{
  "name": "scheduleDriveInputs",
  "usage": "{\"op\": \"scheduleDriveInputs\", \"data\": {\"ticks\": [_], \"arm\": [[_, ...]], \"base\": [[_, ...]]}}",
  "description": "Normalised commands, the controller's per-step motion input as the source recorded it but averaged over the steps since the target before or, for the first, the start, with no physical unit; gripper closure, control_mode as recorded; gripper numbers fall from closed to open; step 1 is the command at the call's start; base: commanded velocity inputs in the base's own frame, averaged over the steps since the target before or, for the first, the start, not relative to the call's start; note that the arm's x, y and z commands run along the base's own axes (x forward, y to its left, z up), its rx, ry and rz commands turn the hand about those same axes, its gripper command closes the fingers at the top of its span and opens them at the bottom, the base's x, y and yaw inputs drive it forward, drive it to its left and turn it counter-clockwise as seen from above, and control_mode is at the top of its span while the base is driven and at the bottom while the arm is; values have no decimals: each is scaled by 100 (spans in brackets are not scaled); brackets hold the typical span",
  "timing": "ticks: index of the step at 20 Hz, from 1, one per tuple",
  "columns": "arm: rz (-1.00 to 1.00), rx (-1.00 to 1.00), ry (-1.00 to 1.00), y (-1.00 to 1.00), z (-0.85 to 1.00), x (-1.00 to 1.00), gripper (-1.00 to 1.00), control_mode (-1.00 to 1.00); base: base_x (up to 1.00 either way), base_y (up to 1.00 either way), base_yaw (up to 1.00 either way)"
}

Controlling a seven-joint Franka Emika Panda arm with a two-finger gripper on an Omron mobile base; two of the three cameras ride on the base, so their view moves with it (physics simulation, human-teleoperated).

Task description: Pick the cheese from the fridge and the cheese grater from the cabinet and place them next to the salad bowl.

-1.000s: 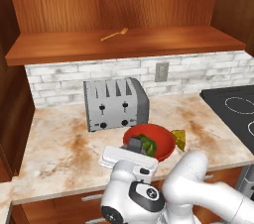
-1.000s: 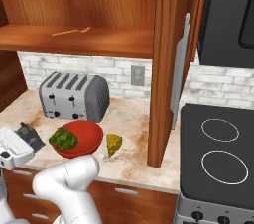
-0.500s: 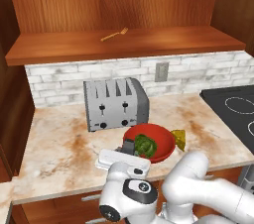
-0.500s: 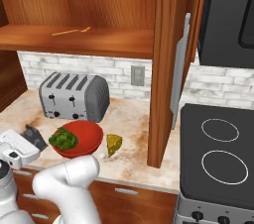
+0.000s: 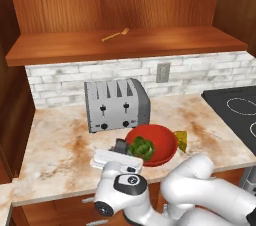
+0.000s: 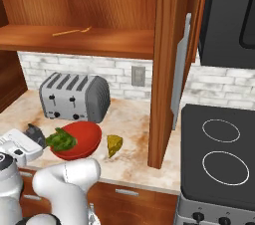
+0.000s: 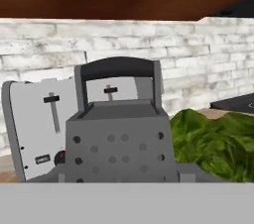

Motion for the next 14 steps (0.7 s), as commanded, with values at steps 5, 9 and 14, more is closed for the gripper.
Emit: {"op": "scheduleDriveInputs", "data": {"ticks": [5,9,14], "arm": [[-5,4,0,34,-38,0,100,-100],[-7,0,-2,2,-1,0,100,-100],[-6,0,-4,0,1,0,100,-100]], "base": [[0,0,0],[0,0,0],[0,0,0]]}}
